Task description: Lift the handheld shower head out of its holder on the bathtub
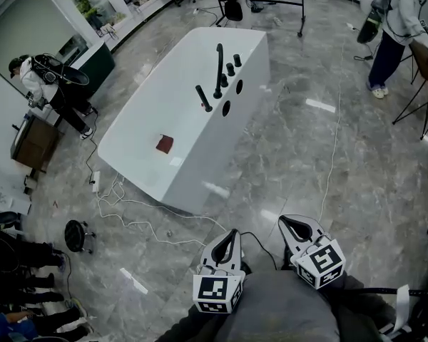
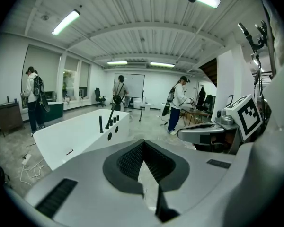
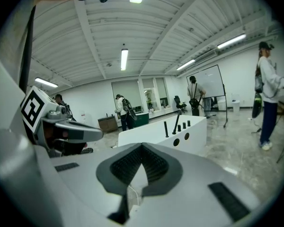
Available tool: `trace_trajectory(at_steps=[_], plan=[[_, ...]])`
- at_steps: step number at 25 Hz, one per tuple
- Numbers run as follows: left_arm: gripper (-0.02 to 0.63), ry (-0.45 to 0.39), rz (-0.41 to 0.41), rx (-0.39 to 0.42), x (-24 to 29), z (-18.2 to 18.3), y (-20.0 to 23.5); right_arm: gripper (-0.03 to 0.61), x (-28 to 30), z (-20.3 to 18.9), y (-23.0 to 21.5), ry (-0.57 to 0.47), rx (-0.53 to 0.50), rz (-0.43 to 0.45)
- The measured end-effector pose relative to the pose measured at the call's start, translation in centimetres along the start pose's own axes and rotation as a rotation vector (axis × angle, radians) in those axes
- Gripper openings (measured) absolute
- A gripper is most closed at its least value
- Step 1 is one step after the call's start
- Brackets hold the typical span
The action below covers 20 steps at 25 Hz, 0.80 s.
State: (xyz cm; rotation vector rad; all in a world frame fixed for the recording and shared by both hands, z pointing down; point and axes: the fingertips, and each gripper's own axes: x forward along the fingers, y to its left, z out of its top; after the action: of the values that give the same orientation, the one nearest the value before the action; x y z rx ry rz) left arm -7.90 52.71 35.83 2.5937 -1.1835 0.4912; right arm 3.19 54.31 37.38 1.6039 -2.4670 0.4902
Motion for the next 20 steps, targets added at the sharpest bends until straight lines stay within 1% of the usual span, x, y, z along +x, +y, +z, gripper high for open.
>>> trace_trajectory(at_steps=[2,7,13,18,20], plan=[[0.003,0.003,0.003,0.008,0.5,0.1,-0.5,0.003,-0.2,-0.1,-1.1,-0.005,0.029,-0.011],[0.003,0.028,-0.001,0.028,2.3,0.6,-2.3,0.003,-1.2,-0.4,-4.1,-0.008,0.048,-0.039],[0.003,0.060,-0.051,0.085,5.6,1.1,-6.7,0.003,-3.7,-1.0,-9.0,-0.015,0.099,-0.086],[0.003,0.085,-0.079,0.088,8.0,1.2,-10.4,0.003,-6.1,-1.6,-12.5,-0.019,0.132,-0.111],[0.003,0.092,-0.099,0.106,8.6,1.2,-11.9,0.003,-6.8,-1.9,-13.7,-0.014,0.142,-0.122]])
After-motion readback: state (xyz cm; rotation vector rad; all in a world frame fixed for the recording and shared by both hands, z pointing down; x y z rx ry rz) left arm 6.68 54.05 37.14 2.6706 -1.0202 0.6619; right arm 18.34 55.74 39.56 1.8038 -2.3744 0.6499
